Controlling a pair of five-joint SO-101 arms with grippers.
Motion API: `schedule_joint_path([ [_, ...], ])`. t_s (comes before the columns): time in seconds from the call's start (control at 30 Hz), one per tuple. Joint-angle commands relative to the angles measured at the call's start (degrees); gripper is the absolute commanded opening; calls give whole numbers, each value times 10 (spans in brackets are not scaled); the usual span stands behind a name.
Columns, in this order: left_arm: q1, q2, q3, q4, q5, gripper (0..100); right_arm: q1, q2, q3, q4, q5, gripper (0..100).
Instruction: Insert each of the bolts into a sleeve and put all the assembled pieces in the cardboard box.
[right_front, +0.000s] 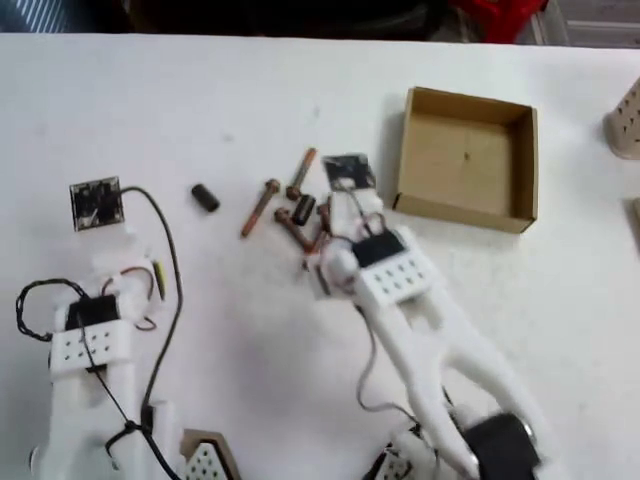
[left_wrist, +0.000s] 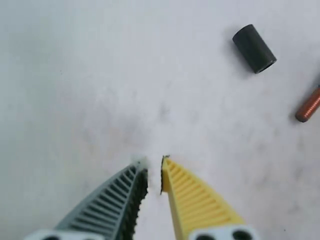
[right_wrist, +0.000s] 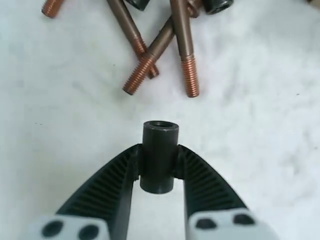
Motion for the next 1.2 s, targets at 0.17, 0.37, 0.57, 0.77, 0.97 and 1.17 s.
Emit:
schedule_joint_path([
  [0.17,36,0,-6,-14,-32,83,110,-272,265,-214,76,17],
  [0.37,84,0,-9,-14,-31,83,93,-406,328,-214,76,17],
  [0.57,191,0,-21,-76,-30,82,76,-497,393,-264,76,17],
  [0.77,269,0,-23,-129,-30,83,75,-609,525,-441,76,17],
  [0.97,285,1,-38,-135,-30,83,67,-725,579,-460,75,17],
  [1.17,286,83,-108,-133,-4,83,13,-770,579,-434,74,17],
])
